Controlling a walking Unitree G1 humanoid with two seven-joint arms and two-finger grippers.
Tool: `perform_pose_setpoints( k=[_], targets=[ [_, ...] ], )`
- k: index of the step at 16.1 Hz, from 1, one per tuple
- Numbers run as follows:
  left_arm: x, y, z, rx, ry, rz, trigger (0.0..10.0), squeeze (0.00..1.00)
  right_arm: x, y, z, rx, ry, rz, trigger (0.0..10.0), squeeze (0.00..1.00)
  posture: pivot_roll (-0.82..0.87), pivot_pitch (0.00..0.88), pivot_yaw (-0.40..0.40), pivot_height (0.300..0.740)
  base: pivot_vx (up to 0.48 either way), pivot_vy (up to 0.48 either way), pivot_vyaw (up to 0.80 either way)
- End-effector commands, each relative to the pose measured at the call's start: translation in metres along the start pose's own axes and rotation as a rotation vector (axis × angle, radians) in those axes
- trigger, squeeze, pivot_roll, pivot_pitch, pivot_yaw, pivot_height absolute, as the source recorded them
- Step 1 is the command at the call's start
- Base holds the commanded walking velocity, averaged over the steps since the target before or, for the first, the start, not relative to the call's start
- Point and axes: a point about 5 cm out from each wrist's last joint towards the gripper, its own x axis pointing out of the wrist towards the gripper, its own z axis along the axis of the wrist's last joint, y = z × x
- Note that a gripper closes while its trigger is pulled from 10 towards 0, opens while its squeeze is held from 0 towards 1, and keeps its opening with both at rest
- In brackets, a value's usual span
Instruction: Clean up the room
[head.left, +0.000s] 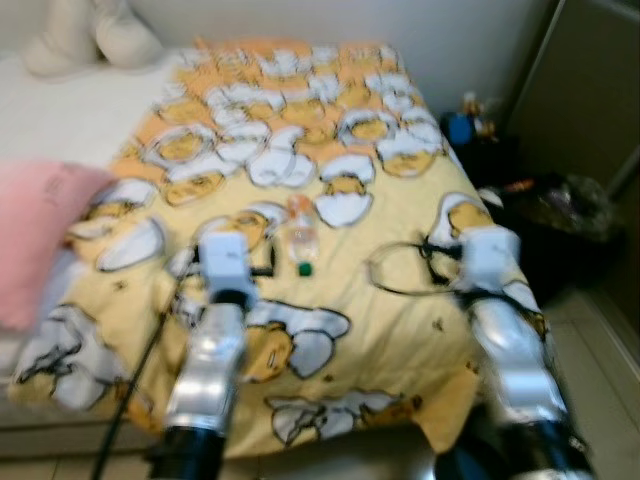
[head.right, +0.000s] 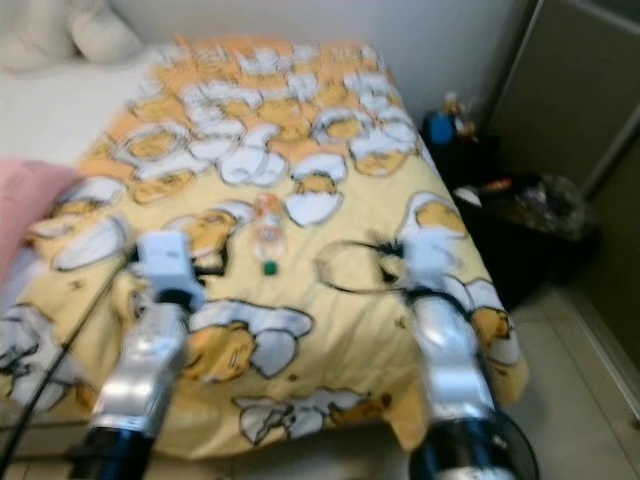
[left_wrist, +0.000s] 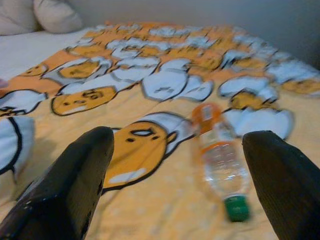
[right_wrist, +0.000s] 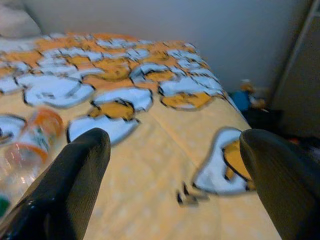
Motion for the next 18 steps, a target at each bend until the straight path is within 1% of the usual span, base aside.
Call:
perform_pose_setpoints(
  k=[1,2,3,5,6,9,10,11,14,17,18],
  targets=[
    [0.003,-0.003,0.004,0.02,-0.005,-0.007,10.0,0.0,0.0,-0.005,-0.003,0.008,0.026,-0.015,10.0,0.0,-0.17,0.0,0.053,0.74,0.0,0.0,0.69],
    [0.003,0.0,0.004,0.079,-0.007,-0.024,10.0,0.0,-0.003,-0.001,-0.01,0.028,0.044,-0.019,10.0,0.0,-0.17,0.0,0.065,0.74,0.0,0.0,0.63],
    [0.003,0.001,0.004,0.091,-0.007,-0.025,10.0,0.0,-0.004,0.0,-0.012,0.032,0.051,-0.02,10.0,0.0,-0.17,0.0,0.067,0.74,0.0,0.0,0.63],
    [0.007,0.007,0.005,0.118,-0.003,-0.014,10.0,0.0,-0.005,0.008,-0.018,0.064,0.07,-0.018,10.0,0.0,-0.17,0.0,0.075,0.74,0.0,0.0,0.0],
    [0.01,0.009,0.009,0.129,-0.015,-0.009,10.0,0.0,-0.003,0.013,-0.017,0.074,0.066,-0.012,10.0,0.0,-0.16,0.0,0.078,0.74,0.0,0.0,0.0],
    [0.012,0.007,0.015,0.148,-0.047,-0.035,10.0,0.0,0.002,0.016,-0.015,0.094,0.056,-0.021,10.0,0.0,-0.16,0.0,0.086,0.74,0.0,0.0,0.0],
    [0.012,0.005,0.018,0.128,-0.063,-0.064,10.0,0.0,0.004,0.017,-0.014,0.099,0.05,-0.028,10.0,0.0,-0.16,0.0,0.086,0.74,0.0,0.0,0.0],
    [0.011,0.006,0.02,0.145,-0.076,-0.061,10.0,0.0,0.005,0.019,-0.014,0.1,0.048,-0.029,10.0,0.0,-0.16,0.0,0.085,0.74,0.442,0.0,0.0],
    [0.012,0.007,0.02,0.125,-0.077,-0.049,10.0,0.0,0.008,0.02,-0.013,0.097,0.044,-0.025,10.0,0.0,-0.16,0.0,0.082,0.74,0.431,0.0,0.0],
    [0.011,0.007,0.021,0.123,-0.084,-0.045,10.0,0.0,0.014,0.018,-0.009,0.088,0.032,-0.023,10.0,0.0,-0.15,0.0,0.076,0.74,0.421,0.0,0.0],
    [0.011,0.006,0.022,0.125,-0.093,-0.047,10.0,0.0,0.016,0.017,-0.007,0.084,0.027,-0.022,10.0,0.0,-0.15,0.0,0.074,0.74,0.405,0.255,0.0]
  ],
)
